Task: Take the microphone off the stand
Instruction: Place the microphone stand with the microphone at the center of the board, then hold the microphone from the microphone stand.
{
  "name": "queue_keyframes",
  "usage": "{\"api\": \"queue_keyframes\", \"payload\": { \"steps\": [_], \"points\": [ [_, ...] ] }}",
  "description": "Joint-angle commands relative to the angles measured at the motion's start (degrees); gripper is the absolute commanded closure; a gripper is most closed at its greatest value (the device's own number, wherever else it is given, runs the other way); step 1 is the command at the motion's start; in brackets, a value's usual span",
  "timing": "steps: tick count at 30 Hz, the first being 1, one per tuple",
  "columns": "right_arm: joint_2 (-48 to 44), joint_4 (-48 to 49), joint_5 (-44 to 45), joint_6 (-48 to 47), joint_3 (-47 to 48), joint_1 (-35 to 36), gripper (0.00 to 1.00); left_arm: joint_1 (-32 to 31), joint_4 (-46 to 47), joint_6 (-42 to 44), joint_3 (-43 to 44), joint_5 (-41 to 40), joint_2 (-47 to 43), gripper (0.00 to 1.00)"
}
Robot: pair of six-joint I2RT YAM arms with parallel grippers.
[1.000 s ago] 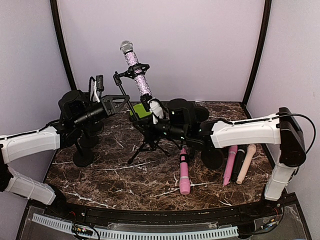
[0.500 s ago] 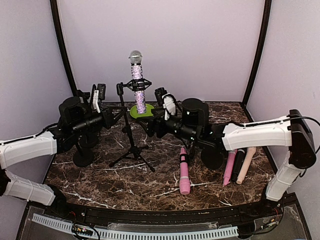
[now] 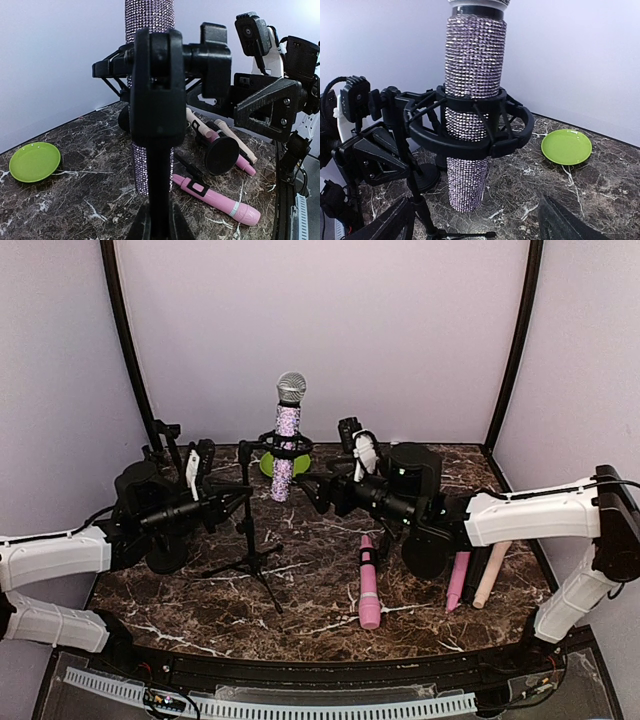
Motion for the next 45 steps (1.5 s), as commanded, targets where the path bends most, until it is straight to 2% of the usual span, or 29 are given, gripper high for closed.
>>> {"api": "queue_keyframes", "payload": {
  "steps": [1,10,17,23,27,29,30,32,45],
  "points": [
    [-0.9,2.9,0.1,1.6,-0.6,-0.3,0.14,-0.1,14.9,1.3,-2.2,1.9,-1.5,1.00],
    [0.3,3.3,-0.7,2.7,0.0,-0.3,0.14,-0.1,25.1,-2.0,-6.5,2.2,1.2,1.00],
    [1.8,3.7,-2.7,5.0,0.1,-0.3,0.14,-0.1,24.4,-1.7,-6.2,2.5,2.0,1.00],
    [3.5,3.7,-4.5,8.5,0.3,-0.3,0.11,-0.1,20.3,-1.1,-6.9,2.7,0.5,1.00],
    [4.4,3.8,-6.6,9.1,0.8,-0.2,0.10,-0.1,18.8,-1.3,-7.7,2.0,-1.0,0.94],
    [4.7,3.7,-6.9,9.0,1.1,-0.2,0.10,-0.1,18.0,-1.5,-8.1,1.6,-2.0,0.87],
    [4.8,3.5,-6.8,9.0,1.2,0.0,0.10,-0.1,17.8,-1.6,-8.4,1.3,-2.3,0.78],
    [5.0,3.2,-6.9,9.1,1.3,-0.1,0.11,-0.1,17.5,-1.7,-9.0,0.6,-3.3,0.68],
    [4.9,1.9,-7.8,7.4,1.7,1.5,0.11,-0.1,10.4,-1.8,-10.7,0.5,-9.5,0.44]
  ]
}}
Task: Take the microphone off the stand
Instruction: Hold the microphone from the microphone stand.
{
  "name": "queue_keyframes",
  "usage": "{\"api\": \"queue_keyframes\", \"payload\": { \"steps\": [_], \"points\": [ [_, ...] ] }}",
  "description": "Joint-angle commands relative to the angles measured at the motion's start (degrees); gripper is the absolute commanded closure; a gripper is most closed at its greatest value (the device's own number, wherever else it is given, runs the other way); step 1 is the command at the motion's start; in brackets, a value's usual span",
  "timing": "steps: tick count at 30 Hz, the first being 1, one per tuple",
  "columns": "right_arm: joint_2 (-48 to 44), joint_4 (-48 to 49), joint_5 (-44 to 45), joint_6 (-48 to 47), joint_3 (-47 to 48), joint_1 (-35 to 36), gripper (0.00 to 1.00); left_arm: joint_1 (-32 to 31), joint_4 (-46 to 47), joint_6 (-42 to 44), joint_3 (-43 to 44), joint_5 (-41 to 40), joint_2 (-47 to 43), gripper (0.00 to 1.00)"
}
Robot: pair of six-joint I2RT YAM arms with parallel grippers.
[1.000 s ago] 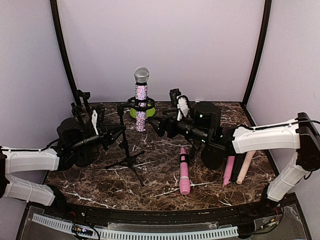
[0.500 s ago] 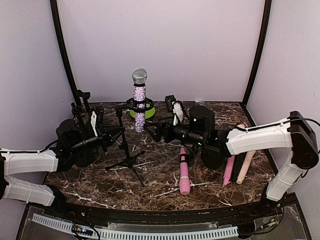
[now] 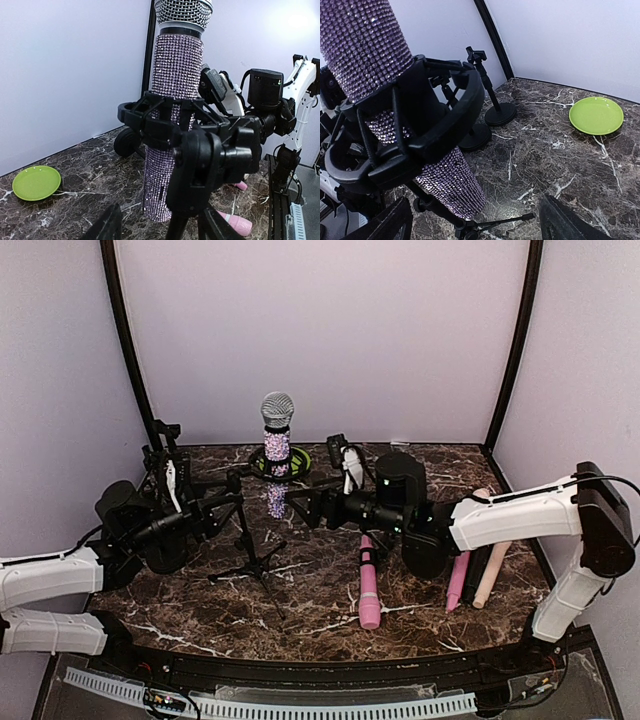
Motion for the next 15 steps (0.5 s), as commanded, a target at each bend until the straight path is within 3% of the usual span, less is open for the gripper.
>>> {"api": "queue_keyframes", "payload": {
  "steps": [1,6,15],
  "points": [
    [0.2,1.0,-1.8,-1.5,1.9,1.1,0.11,0.0,-4.7,0.0,-1.5,0.2,-3.7,0.43],
    [0.7,1.2,-2.9,-2.3,2.1,1.8,0.11,0.0,-10.5,0.1,-2.9,0.5,-6.8,0.34],
    [-0.8,3.3,0.5,-1.4,0.4,1.8,0.10,-0.8,-16.7,-4.7,-6.9,-1.7,-8.8,0.32]
  ]
}}
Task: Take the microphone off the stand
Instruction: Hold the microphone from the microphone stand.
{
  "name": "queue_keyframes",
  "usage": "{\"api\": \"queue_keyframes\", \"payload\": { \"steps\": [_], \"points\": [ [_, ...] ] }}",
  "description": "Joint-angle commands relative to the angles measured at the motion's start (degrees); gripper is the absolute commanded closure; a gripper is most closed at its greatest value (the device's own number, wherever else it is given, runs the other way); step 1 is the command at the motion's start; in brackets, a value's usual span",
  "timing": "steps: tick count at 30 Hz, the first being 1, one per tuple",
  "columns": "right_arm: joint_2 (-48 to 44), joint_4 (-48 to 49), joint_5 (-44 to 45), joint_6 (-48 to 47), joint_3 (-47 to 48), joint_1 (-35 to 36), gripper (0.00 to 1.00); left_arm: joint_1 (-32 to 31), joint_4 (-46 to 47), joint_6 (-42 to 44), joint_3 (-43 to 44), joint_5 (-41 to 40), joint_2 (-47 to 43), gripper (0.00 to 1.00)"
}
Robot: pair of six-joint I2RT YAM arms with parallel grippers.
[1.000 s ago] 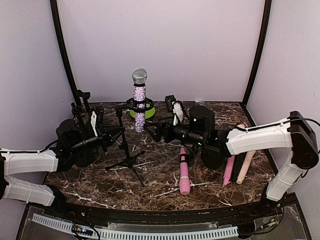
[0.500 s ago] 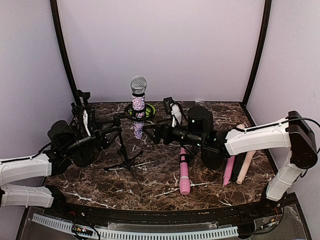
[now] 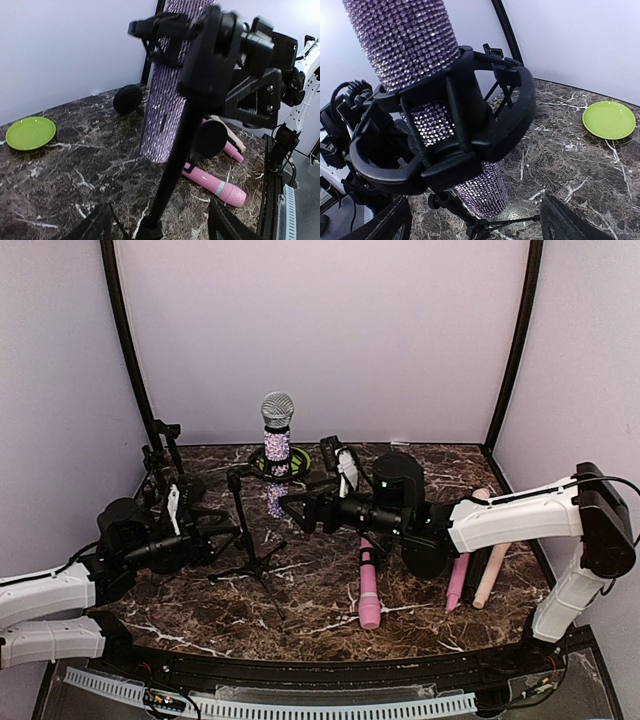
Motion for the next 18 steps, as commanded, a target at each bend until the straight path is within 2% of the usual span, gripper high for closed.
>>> {"api": "queue_keyframes", "payload": {
  "steps": [1,11,18],
  "points": [
    [-1.0,3.1,2.0,0.0,-0.3,0.3,0.10,-1.4,-4.2,-2.9,-2.5,-2.2,-0.8,0.32],
    [-1.3,3.0,2.3,0.1,-0.5,0.3,0.10,-5.1,-10.6,1.5,0.2,-6.6,2.4,0.33],
    [-1.5,3.2,3.0,0.3,-1.2,0.3,0.10,-5.4,-12.4,1.7,-0.2,-8.2,0.8,0.37]
  ]
}}
